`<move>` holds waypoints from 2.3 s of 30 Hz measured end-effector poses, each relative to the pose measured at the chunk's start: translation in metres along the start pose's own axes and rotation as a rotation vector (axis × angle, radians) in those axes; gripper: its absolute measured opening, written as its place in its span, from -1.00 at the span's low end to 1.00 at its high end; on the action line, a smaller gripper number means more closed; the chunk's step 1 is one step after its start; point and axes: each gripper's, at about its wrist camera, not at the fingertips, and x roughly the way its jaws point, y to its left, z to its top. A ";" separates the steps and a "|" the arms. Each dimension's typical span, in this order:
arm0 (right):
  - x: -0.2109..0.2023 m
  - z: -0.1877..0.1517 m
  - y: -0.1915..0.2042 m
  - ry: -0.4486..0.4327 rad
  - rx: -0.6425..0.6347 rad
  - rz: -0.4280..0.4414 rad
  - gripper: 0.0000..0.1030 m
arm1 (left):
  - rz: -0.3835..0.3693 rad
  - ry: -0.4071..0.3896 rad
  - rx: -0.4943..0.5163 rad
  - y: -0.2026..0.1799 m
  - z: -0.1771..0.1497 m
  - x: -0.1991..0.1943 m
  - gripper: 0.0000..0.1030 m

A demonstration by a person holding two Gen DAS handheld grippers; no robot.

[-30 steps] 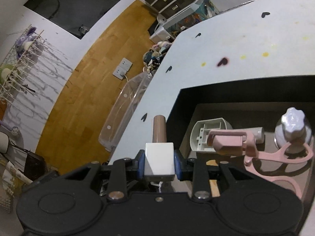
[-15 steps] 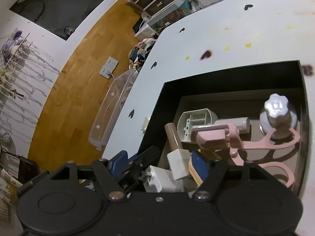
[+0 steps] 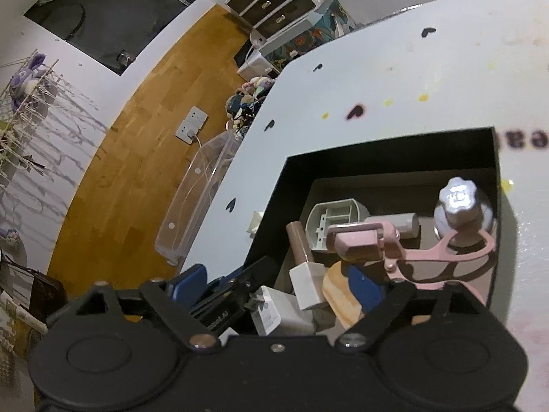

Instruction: Organize rigid objects

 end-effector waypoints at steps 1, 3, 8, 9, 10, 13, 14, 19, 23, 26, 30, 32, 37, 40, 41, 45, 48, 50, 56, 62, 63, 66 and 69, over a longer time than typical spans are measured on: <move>-0.002 0.000 0.001 -0.005 -0.005 0.000 0.81 | 0.002 0.000 0.001 0.000 0.000 0.000 -0.88; -0.008 0.000 0.002 -0.014 -0.013 0.001 0.85 | 0.005 0.000 0.002 -0.001 0.000 0.000 -0.88; -0.025 -0.001 0.005 -0.056 -0.041 -0.001 0.96 | 0.013 0.001 0.006 -0.003 0.001 -0.001 -0.88; -0.029 -0.001 0.005 -0.068 -0.047 -0.002 0.98 | 0.015 0.001 0.006 -0.003 0.001 -0.001 -0.88; -0.033 -0.002 0.005 -0.080 -0.055 -0.003 0.99 | 0.017 0.001 0.007 -0.003 0.001 -0.001 -0.88; -0.043 -0.005 0.007 -0.115 -0.110 -0.023 0.99 | 0.021 0.001 0.008 -0.003 0.001 -0.001 -0.88; -0.047 -0.007 0.008 -0.132 -0.132 -0.038 0.99 | 0.022 0.001 0.009 -0.004 0.001 -0.001 -0.88; -0.065 -0.017 0.009 -0.199 -0.189 -0.083 1.00 | 0.027 0.000 0.013 -0.005 0.000 -0.002 -0.89; -0.078 -0.027 0.007 -0.252 -0.223 -0.129 1.00 | 0.028 -0.001 0.017 -0.005 0.000 -0.002 -0.89; -0.089 -0.037 0.004 -0.313 -0.258 -0.157 1.00 | 0.027 -0.002 0.021 -0.005 0.000 -0.002 -0.89; -0.099 -0.050 0.003 -0.380 -0.312 -0.228 1.00 | 0.028 -0.007 0.024 -0.005 0.001 -0.003 -0.88; -0.104 -0.055 0.003 -0.398 -0.326 -0.253 1.00 | 0.028 -0.021 0.030 -0.007 0.003 -0.007 -0.88; -0.112 -0.067 0.003 -0.441 -0.351 -0.302 1.00 | 0.021 -0.090 0.046 -0.012 0.008 -0.032 -0.88; -0.116 -0.077 0.004 -0.472 -0.376 -0.340 1.00 | 0.014 -0.137 0.057 -0.017 0.008 -0.053 -0.86; -0.117 -0.079 0.005 -0.481 -0.380 -0.350 1.00 | 0.012 -0.149 0.059 -0.019 0.007 -0.058 -0.85; -0.125 -0.093 0.006 -0.514 -0.381 -0.380 1.00 | 0.004 -0.196 0.067 -0.026 -0.003 -0.083 -0.55; -0.131 -0.104 0.007 -0.539 -0.390 -0.416 1.00 | -0.002 -0.217 0.071 -0.030 -0.012 -0.098 -0.23; -0.135 -0.111 0.008 -0.552 -0.394 -0.430 1.00 | -0.003 -0.232 0.078 -0.033 -0.018 -0.106 -0.06; -0.145 -0.131 0.011 -0.592 -0.404 -0.486 1.00 | -0.009 -0.279 0.101 -0.039 -0.036 -0.131 0.46; -0.151 -0.151 0.018 -0.619 -0.428 -0.529 1.00 | -0.034 -0.301 0.126 -0.044 -0.053 -0.148 0.76; -0.152 -0.154 0.019 -0.624 -0.432 -0.533 1.00 | -0.035 -0.303 0.132 -0.045 -0.055 -0.150 0.81; -0.155 -0.162 0.023 -0.634 -0.440 -0.544 1.00 | -0.042 -0.311 0.144 -0.046 -0.062 -0.155 0.86; -0.158 -0.168 0.027 -0.640 -0.448 -0.560 1.00 | -0.051 -0.318 0.143 -0.045 -0.066 -0.160 0.95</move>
